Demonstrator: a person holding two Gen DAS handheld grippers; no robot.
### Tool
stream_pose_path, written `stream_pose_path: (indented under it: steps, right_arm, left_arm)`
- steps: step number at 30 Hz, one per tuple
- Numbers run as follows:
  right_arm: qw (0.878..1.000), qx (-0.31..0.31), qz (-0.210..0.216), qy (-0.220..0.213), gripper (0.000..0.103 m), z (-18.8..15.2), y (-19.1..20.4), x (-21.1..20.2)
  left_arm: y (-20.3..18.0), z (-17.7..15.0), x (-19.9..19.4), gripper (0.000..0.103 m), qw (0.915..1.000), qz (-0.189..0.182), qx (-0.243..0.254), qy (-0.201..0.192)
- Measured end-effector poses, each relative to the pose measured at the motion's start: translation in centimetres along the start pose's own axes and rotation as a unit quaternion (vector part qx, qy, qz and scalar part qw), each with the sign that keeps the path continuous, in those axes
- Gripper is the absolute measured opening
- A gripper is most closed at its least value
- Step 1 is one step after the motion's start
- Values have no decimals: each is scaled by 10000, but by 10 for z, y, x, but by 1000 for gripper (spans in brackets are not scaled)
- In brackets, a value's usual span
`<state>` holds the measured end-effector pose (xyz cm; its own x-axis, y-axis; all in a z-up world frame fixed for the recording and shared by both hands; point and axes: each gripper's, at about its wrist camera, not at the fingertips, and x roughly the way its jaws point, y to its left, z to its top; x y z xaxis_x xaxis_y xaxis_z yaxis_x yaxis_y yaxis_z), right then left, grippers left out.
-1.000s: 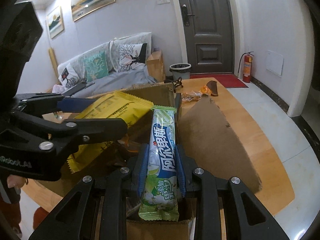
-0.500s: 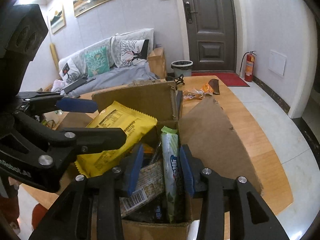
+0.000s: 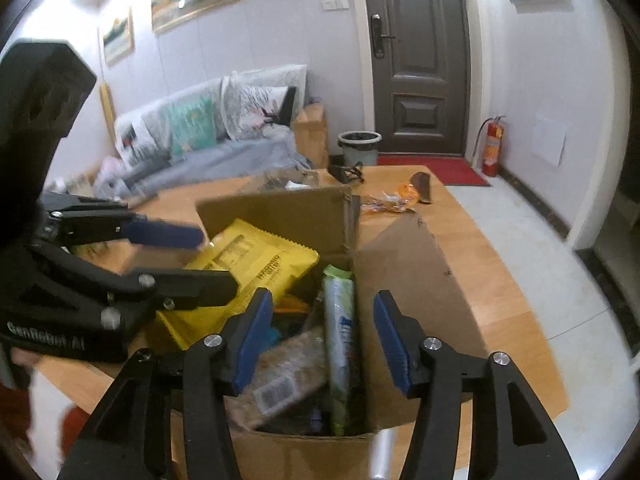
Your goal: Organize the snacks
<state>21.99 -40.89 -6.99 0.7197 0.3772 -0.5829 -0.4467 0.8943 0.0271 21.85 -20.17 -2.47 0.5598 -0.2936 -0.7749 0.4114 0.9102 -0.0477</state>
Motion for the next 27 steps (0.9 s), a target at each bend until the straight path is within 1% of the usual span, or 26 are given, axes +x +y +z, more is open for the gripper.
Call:
stream_pose_path:
  steps: [2,10,13,15,17,20,22,24,26,27]
  right_arm:
    - [10000,42,33,48,49,-1,-1,1]
    - [9997,236,-2,-1,49,-2,-13,-3]
    - [9996,293,-18,-15,49,0,-20,-6]
    - [9995,323,20,-2,49,-1,-21,-7]
    - [9995,322,4,-14,49,-1,-23,-9]
    - [9994,327,34,-53,49,1,-24,-12]
    - [9994,334,30,-80,50,3,-24,-15]
    - [9994,341,37,-83,50,6,-24,-17]
    - [9993,338,87,-95,51,9,-23,-20]
    - [9993,333,119,-115,51,11,-22,-22]
  left_arm:
    - [2,0,0,44,10000,-52,-64,-16]
    - [-6,0,14,44,10000,-73,9,38]
    - [-7,0,11,46,9999,-101,-58,-48]
    - [-8,-1,6,60,9999,-63,-39,-121]
    - [-9,-1,-2,69,9997,23,28,-245]
    - [-4,0,-15,71,9991,25,-70,-409]
    - [1,2,-24,75,9984,33,-173,-538]
    - [5,2,-38,86,9969,145,-241,-736]
    - [8,0,-56,88,9941,224,-278,-1026]
    - [9,0,-63,91,9930,254,-303,-1109]
